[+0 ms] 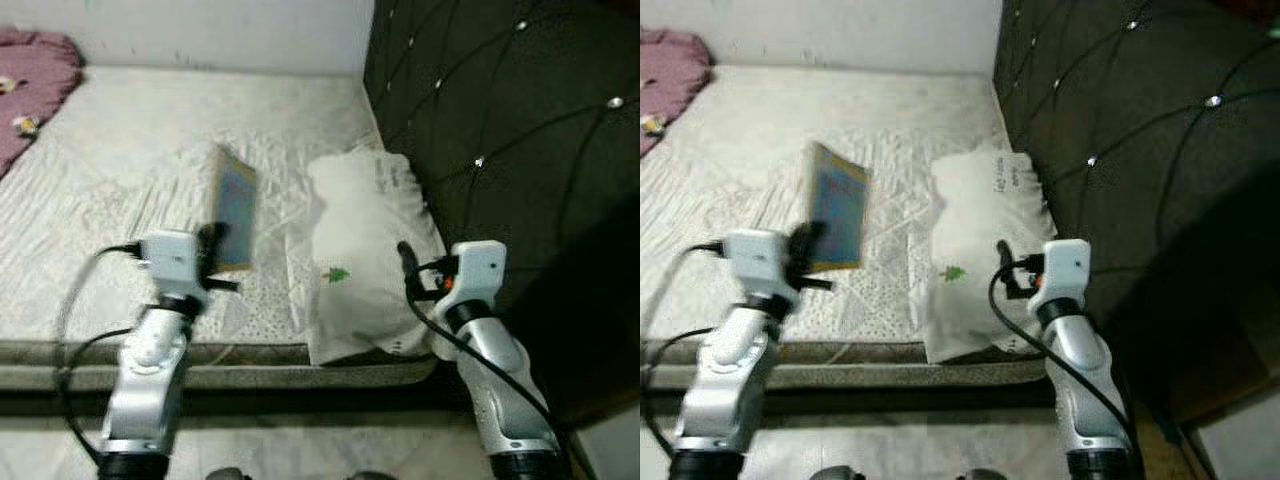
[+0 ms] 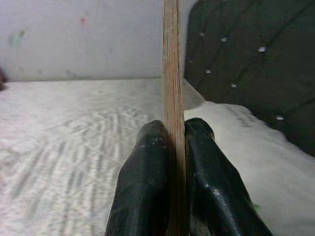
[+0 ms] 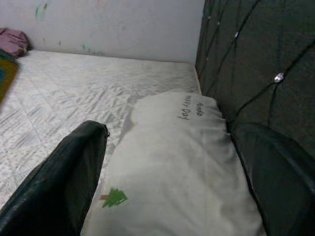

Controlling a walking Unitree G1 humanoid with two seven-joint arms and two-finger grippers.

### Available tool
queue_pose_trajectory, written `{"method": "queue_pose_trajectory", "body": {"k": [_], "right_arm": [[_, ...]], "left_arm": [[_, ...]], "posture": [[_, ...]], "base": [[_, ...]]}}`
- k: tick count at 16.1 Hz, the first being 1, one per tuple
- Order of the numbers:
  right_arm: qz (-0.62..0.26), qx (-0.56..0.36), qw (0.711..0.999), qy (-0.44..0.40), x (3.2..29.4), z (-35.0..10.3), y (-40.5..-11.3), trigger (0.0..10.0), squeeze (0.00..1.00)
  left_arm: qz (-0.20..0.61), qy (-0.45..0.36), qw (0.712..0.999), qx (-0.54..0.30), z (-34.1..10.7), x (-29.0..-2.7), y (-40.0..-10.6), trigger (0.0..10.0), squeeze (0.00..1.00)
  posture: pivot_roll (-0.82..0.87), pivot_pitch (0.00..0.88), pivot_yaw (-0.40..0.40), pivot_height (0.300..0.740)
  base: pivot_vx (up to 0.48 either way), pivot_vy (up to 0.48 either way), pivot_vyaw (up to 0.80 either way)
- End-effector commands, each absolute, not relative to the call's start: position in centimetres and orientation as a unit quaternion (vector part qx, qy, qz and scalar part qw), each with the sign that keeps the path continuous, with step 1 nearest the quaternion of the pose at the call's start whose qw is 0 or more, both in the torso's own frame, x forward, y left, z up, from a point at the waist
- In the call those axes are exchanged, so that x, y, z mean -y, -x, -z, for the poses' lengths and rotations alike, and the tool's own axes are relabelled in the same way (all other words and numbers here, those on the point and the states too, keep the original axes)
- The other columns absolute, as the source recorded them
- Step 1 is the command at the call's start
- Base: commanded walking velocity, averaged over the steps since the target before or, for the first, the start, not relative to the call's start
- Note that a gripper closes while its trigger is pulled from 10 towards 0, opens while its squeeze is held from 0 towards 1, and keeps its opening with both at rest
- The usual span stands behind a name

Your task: Clean up the room

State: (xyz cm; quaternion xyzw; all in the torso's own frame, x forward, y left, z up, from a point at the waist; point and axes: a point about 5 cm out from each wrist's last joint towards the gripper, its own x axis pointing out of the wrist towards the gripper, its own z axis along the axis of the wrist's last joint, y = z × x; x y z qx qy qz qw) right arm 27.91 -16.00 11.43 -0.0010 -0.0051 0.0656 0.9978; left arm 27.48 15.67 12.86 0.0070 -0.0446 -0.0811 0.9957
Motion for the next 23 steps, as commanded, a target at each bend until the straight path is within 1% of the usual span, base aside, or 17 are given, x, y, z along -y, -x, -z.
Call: {"method": "queue_pose_trajectory", "body": {"k": [1, 3, 15, 18, 23], "right_arm": [[-0.067, 0.01, 0.998, 0.0, 15.79, -11.82, -28.12, 10.0, 0.0], [-0.067, 0.011, 0.998, -0.001, 15.73, -11.88, -28.19, 10.0, 0.0], [-0.078, 0.017, 0.997, -0.001, 15.22, -12.16, -28.68, 10.0, 0.0], [-0.08, 0.017, 0.997, 0.0, 15.24, -12.17, -28.67, 10.0, 0.0], [-0.08, 0.015, 0.997, 0.001, 15.21, -12.1, -28.65, 10.0, 0.0]], "left_arm": [[0.087, -0.009, 0.993, 0.082, -14.58, -15.7, -27.59, 10.0, 0.0], [0.089, -0.008, 0.992, 0.085, -14.79, -15.82, -27.67, 10.0, 0.0], [0.089, -0.006, 0.993, 0.081, -14.76, -15.72, -27.69, 10.0, 0.0], [0.076, -0.006, 0.995, 0.07, -14.46, -15.64, -27.86, 10.0, 0.0], [0.074, 0.0, 0.995, 0.063, -14.31, -15.68, -27.79, 10.0, 0.0]], "posture": [[-0.05, 0.052, -0.05, 0.74], [-0.05, 0.051, -0.05, 0.74], [-0.04, 0.045, -0.055, 0.74], [-0.04, 0.047, -0.058, 0.74], [-0.04, 0.051, -0.058, 0.74]], "base": [[0.0, 0.0, 0.0], [0.33, 0.0, 0.0], [0.468, 0.0, 0.0], [0.0, 0.0, 0.0], [0.0, 0.0, 0.0]]}}
